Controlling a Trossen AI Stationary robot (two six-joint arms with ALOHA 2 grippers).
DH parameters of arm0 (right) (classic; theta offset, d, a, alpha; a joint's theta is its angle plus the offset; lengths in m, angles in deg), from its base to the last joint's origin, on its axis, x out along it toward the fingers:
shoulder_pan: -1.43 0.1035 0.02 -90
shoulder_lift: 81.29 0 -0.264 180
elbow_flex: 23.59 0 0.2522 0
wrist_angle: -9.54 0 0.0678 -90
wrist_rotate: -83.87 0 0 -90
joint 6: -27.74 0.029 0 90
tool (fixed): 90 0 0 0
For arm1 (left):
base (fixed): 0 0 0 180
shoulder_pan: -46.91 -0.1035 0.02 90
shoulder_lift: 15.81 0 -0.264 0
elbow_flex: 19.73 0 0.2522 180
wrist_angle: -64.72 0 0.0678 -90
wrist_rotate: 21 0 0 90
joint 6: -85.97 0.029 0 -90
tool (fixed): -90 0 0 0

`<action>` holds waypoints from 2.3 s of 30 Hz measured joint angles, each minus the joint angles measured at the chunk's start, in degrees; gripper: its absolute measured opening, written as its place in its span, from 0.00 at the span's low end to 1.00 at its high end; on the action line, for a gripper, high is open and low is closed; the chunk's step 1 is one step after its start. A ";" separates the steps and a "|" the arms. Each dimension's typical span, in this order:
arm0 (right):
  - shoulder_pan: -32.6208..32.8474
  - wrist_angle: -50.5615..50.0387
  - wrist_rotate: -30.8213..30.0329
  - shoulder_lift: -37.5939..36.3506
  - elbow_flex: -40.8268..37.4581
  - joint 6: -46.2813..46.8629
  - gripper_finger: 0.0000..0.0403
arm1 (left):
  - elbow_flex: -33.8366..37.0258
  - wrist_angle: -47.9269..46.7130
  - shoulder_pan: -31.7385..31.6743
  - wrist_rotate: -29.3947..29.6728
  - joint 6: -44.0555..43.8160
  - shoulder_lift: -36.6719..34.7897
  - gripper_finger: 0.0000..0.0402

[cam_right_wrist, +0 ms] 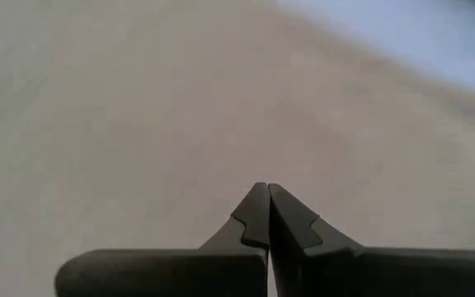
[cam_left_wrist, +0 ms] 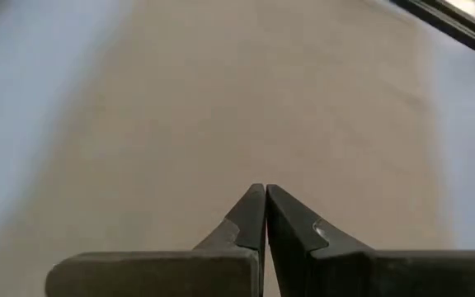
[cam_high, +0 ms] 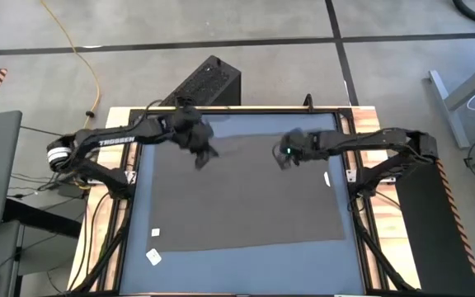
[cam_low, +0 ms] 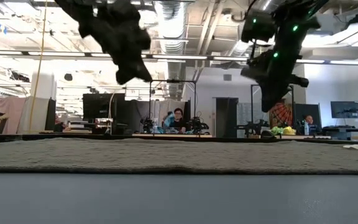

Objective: Roll towel
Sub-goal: Roll the grey towel

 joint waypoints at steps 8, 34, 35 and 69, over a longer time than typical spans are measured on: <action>22.25 -1.95 8.75 -3.80 -0.28 -4.84 0.05 | 0.02 -17.59 24.26 6.51 2.37 -7.50 0.00; 59.09 -4.43 16.47 -0.27 -0.39 -3.76 0.37 | 9.23 -13.90 68.25 7.66 -31.46 -0.20 0.43; 59.73 -4.50 16.48 0.73 -0.39 -3.78 0.40 | 9.74 -11.64 69.39 9.21 -32.38 0.66 0.44; 61.36 -6.50 23.89 12.15 -6.65 7.66 0.53 | 10.32 -10.75 76.43 28.85 -45.08 13.60 0.32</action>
